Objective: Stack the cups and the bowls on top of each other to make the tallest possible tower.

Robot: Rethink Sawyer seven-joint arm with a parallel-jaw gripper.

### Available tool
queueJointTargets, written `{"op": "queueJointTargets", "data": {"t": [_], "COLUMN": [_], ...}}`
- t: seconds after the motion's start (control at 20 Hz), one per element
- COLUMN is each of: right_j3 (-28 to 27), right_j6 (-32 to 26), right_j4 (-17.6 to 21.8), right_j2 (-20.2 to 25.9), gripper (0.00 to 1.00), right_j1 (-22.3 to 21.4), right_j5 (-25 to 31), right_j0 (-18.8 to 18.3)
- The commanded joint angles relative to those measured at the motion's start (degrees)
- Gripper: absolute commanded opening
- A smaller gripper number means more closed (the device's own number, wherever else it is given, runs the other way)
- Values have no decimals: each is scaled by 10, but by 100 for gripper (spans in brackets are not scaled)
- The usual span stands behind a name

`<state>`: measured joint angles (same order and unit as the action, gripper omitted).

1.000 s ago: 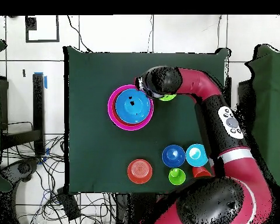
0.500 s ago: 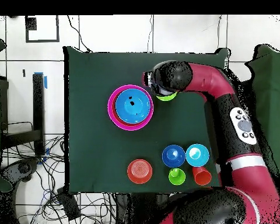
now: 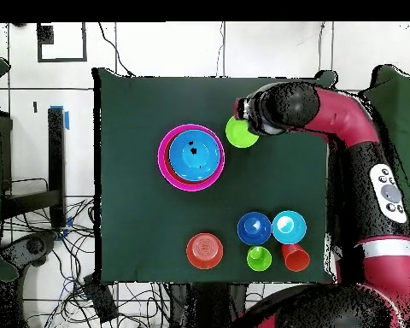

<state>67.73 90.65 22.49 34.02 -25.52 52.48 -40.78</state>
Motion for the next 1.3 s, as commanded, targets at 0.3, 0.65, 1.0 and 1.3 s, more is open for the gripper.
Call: {"op": "queueJointTargets", "data": {"t": [0.3,0.65,1.0,1.3], "right_j3": [-241,-273,-276,-220], "right_j6": [-291,-276,-197,-202], "right_j4": [135,111,105,75], "right_j2": [30,32,-5,5], "gripper": [100,100,100,100], "right_j1": [127,159,153,134], "right_j5": [104,130,136,124], "right_j0": [37,46,57,49]}}
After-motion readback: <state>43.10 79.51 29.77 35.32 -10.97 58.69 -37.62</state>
